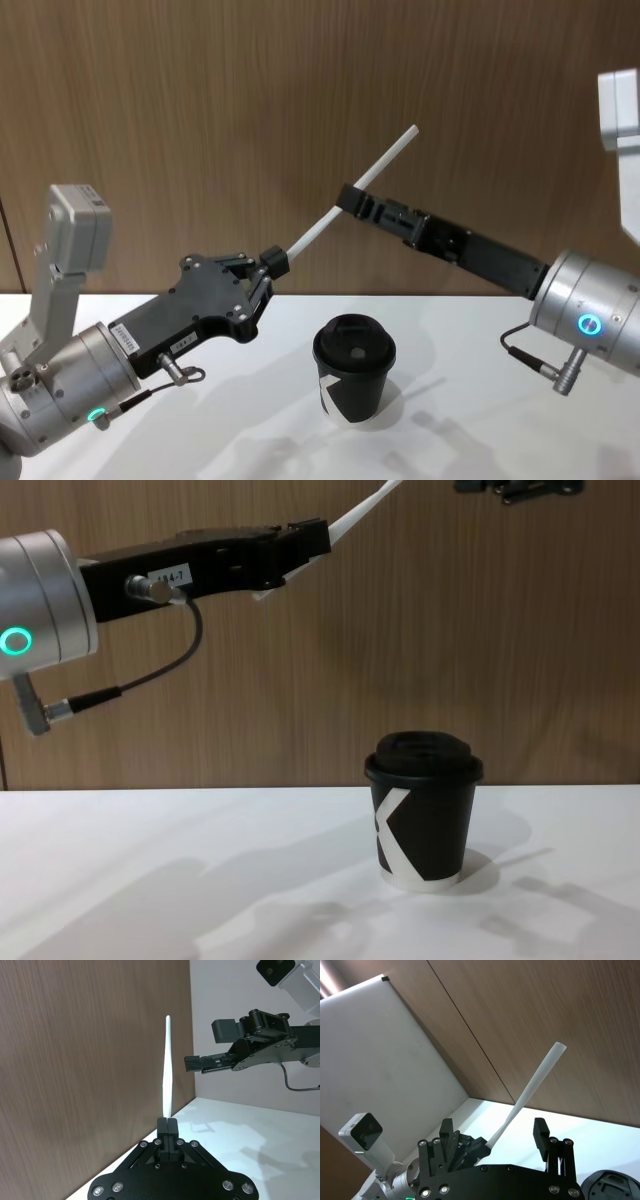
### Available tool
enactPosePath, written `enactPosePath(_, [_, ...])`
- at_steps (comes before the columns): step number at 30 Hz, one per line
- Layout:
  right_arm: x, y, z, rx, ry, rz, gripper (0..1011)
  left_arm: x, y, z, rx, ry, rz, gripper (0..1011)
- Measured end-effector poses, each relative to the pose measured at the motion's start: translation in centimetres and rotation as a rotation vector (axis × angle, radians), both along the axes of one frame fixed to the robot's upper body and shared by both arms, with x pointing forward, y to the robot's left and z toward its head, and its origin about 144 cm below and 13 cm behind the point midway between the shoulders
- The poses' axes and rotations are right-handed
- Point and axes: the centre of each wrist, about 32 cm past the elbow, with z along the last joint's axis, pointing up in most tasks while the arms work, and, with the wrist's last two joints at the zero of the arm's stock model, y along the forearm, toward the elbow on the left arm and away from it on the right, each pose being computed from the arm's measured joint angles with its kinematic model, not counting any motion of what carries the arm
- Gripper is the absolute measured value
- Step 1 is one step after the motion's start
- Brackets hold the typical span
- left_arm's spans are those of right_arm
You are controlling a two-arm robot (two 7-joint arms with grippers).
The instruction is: Pick up the straw with one hand, pass it to the other hand, and insert it into the cup.
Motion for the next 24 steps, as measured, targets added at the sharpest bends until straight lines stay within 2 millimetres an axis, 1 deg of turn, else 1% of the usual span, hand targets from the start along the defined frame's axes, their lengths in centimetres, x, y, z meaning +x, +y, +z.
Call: enactPosePath(24, [1.6, 1.3, -0.6, 0.01, 0.04, -0.041, 1001, 0.0, 0.0, 0.0, 0.0, 0.0, 0.0, 0])
